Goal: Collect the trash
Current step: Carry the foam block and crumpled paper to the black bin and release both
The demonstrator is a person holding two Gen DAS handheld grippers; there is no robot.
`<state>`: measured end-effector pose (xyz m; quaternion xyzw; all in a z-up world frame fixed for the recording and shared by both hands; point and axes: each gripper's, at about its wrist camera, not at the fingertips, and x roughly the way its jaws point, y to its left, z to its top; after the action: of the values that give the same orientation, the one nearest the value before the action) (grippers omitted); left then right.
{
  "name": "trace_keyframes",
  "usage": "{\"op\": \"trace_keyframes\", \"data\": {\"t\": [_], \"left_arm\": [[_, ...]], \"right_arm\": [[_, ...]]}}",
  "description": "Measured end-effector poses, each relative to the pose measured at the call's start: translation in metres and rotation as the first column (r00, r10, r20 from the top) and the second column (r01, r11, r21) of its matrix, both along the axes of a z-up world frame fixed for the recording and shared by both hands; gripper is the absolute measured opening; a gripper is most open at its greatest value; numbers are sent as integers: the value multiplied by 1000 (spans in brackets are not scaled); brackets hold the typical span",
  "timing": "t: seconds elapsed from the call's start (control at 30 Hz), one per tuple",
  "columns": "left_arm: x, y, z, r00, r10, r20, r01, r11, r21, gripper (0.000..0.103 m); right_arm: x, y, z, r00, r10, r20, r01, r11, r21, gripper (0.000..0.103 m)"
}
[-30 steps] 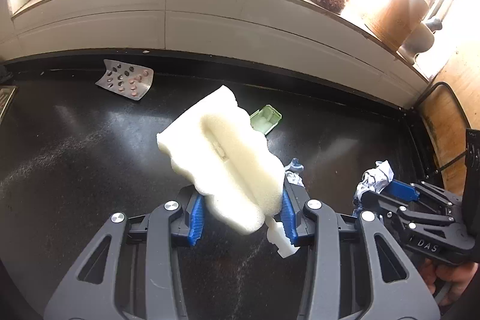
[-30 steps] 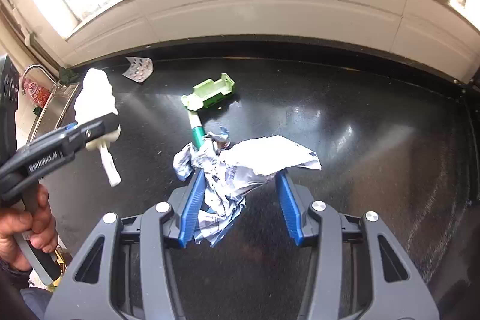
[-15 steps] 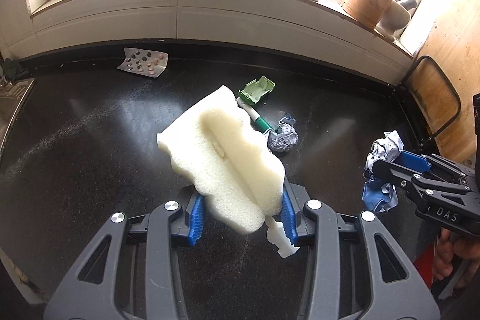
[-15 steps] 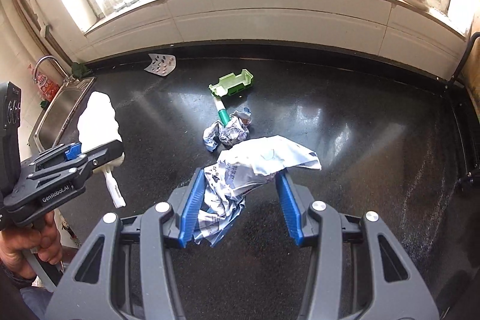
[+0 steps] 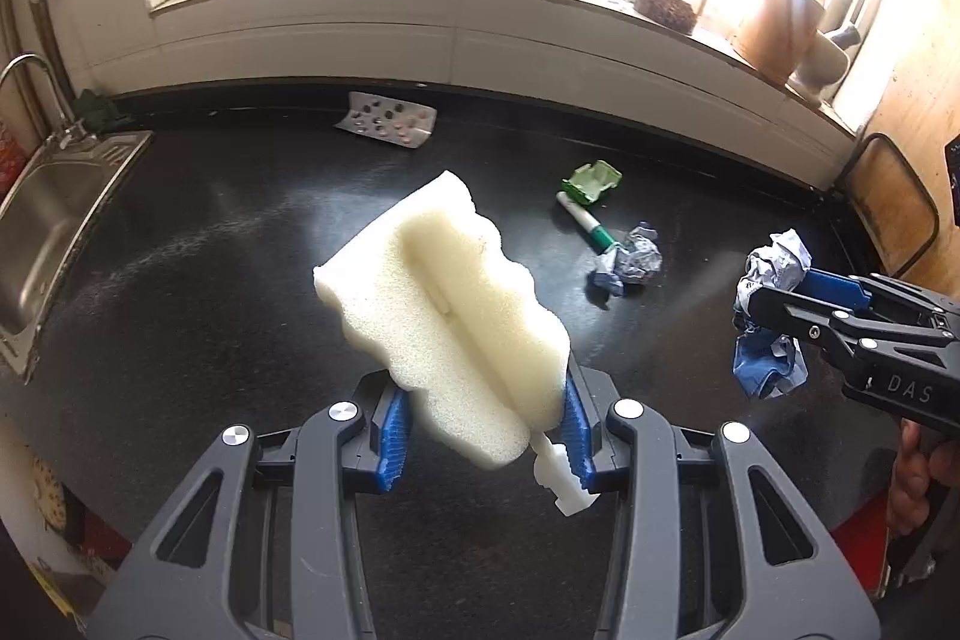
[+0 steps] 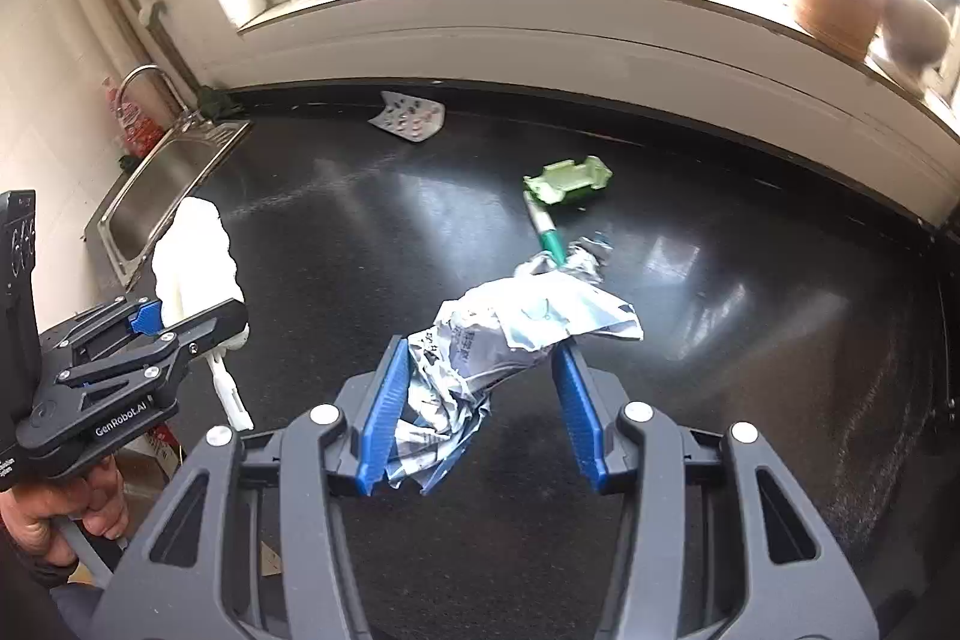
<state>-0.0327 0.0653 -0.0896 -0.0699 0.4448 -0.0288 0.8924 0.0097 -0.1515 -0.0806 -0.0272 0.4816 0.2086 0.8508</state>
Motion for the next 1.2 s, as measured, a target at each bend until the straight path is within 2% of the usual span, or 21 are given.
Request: {"op": "trace_keyframes", "data": {"t": [0.17, 0.27, 0.33, 0.43, 0.53, 0.7, 0.83, 0.93, 1.03, 1.1, 1.2], "left_arm": [[-32, 55, 8, 990, 137, 16, -137, 990, 40, 41], [-58, 93, 8, 971, 237, 15, -238, 970, 58, 41], [-82, 121, 6, 948, 317, 6, -317, 946, 62, 41], [-118, 155, 0, 907, 421, -12, -419, 905, 67, 41], [-159, 186, -11, 851, 524, -36, -520, 851, 73, 41], [-223, 227, -34, 742, 665, -85, -662, 746, 72, 41], [-260, 247, -57, 669, 734, -122, -734, 677, 51, 41], [-276, 257, -77, 633, 761, -143, -765, 643, 35, 41], [-285, 266, -100, 604, 781, -159, -789, 614, 16, 41], [-287, 274, -116, 592, 788, -169, -799, 601, 4, 41], [-286, 285, -135, 587, 790, -177, -804, 594, -13, 41]], "right_arm": [[-1, 74, 6, 985, 173, 9, -173, 985, 14, 49], [-9, 126, 8, 956, 293, 9, -293, 956, 19, 49], [-16, 159, 9, 931, 365, 8, -365, 931, 20, 49], [-36, 219, 7, 866, 501, -1, -501, 865, 24, 49], [-59, 270, 3, 795, 606, -15, -606, 795, 25, 49], [-108, 351, -10, 637, 769, -49, -769, 639, 22, 49], [-148, 404, -25, 516, 852, -85, -854, 520, 25, 49], [-173, 434, -41, 440, 891, -112, -896, 445, 15, 50], [-191, 464, -63, 384, 912, -144, -922, 388, 1, 50], [-198, 480, -79, 359, 919, -164, -932, 362, -13, 50], [-208, 502, -105, 331, 922, -198, -943, 331, -33, 50]]}}
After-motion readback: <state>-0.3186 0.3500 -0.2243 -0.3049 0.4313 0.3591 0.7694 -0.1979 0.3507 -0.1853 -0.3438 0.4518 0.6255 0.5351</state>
